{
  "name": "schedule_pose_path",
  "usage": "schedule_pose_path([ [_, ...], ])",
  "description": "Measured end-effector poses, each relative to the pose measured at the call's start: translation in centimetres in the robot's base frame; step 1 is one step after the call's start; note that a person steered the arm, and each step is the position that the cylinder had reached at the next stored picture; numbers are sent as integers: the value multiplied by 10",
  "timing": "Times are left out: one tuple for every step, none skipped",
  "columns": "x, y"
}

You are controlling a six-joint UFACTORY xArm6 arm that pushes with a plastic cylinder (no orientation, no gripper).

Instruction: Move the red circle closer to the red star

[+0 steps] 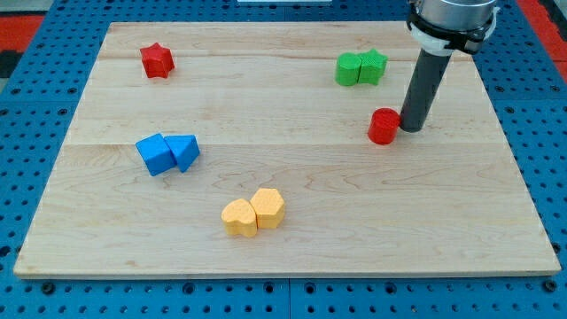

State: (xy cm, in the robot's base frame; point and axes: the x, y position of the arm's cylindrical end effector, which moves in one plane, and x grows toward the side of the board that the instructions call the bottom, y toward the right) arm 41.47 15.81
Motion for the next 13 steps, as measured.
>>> schedule_pose_path([
  [0, -46],
  [0, -86],
  [6, -111],
  [23, -111],
  [34, -114],
  [20, -131],
  [3, -142],
  [-14, -146],
  [-31, -170],
  [-34, -209],
  [-17, -226],
  [3, -228],
  [15, -228],
])
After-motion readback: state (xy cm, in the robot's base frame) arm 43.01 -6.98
